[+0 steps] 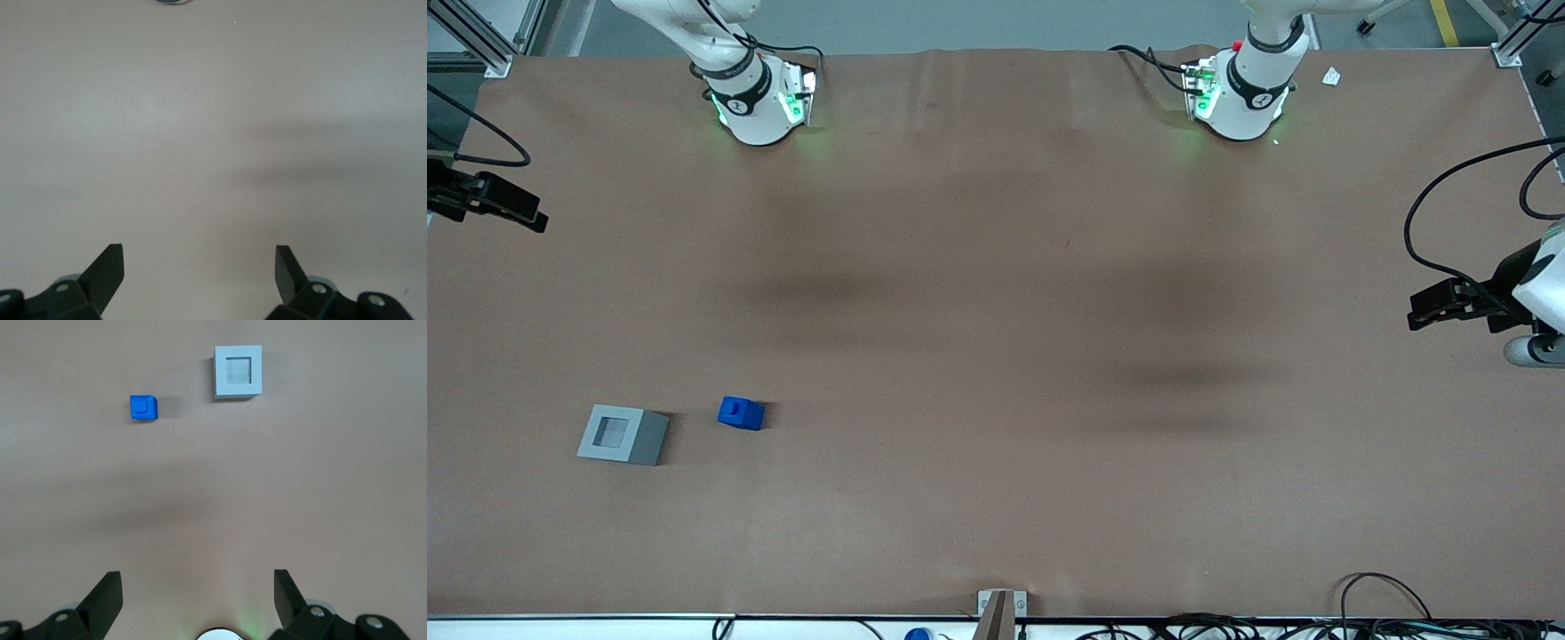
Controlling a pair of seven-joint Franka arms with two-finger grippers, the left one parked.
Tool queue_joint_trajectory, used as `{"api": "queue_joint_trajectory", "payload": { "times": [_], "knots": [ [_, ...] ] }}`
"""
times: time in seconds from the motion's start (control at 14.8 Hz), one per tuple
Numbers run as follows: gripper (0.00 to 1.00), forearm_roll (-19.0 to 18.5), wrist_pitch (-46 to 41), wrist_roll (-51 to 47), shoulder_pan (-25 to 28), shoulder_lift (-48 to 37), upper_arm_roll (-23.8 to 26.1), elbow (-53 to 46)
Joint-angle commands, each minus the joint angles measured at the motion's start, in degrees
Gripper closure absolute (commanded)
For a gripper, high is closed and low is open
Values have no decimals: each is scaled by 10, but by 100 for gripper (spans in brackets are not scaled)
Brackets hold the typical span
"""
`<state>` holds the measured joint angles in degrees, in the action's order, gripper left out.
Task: Insert blue part into gray base with right arm
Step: 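Move the open right gripper down toward the blue cube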
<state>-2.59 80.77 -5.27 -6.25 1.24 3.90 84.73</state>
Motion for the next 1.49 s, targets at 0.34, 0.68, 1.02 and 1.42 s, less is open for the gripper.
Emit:
{"api": "queue_joint_trajectory", "payload": {
  "times": [0.34, 0.68, 1.02, 1.42],
  "knots": [
    [0, 33, 105, -8, 6, 70, 3, 24],
    [0, 34, 184, -7, 18, 135, 4, 43],
    [0, 33, 233, -7, 34, 184, 4, 73],
    [0, 33, 382, -14, 45, 264, 4, 83]
  ]
}}
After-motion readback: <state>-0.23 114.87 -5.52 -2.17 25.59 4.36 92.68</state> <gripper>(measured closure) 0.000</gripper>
